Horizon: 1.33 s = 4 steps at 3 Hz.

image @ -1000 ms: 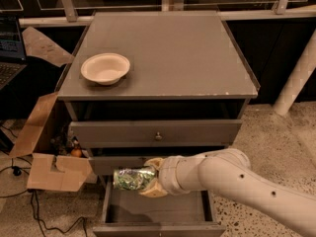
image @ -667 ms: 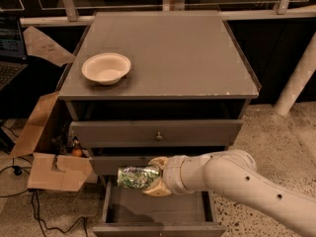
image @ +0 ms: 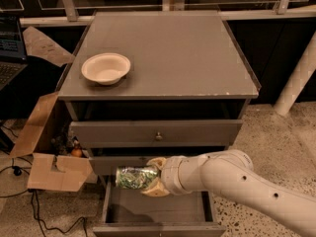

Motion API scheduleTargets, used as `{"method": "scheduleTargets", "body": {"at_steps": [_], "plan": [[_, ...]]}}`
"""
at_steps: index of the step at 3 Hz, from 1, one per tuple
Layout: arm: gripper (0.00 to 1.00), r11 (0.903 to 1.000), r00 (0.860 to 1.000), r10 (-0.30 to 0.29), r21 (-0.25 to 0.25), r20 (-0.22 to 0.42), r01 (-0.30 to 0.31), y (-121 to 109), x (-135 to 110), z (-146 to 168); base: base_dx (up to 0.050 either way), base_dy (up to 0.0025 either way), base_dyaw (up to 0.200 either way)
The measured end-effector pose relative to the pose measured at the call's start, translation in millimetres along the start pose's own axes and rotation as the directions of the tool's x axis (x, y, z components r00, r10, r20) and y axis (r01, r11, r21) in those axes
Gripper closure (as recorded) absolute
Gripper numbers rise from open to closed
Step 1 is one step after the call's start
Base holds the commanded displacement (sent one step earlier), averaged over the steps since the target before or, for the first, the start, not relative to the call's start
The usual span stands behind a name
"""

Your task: Pick green can from bottom drawer and place on counter

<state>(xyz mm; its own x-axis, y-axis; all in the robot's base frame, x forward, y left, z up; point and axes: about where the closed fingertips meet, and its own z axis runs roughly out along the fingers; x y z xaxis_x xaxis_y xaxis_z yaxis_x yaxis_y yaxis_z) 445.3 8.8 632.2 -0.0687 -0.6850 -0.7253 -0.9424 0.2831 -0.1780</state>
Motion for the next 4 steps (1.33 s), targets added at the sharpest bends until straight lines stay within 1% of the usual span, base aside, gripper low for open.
{"method": "scheduleTargets", "body": {"at_steps": [1,2,3,4], "plan": [[1.0,0.9954,0.998,-0.065,0.069,-0.026,0.066,-13.4,-28.8,-35.7,0.0,0.0,0.0],[1.0,0.9581,0.975,-0.192,0.194,-0.11,0.211,-43.8,-95.2,-112.3,0.0,0.0,0.0],[1.0,0.9145,0.949,-0.272,0.264,-0.161,0.307,-62.5,-141.9,-157.0,0.0,0.0,0.0],[1.0,0.9144,0.949,-0.272,0.264,-0.161,0.307,-62.5,-141.9,-157.0,0.0,0.0,0.0]]}}
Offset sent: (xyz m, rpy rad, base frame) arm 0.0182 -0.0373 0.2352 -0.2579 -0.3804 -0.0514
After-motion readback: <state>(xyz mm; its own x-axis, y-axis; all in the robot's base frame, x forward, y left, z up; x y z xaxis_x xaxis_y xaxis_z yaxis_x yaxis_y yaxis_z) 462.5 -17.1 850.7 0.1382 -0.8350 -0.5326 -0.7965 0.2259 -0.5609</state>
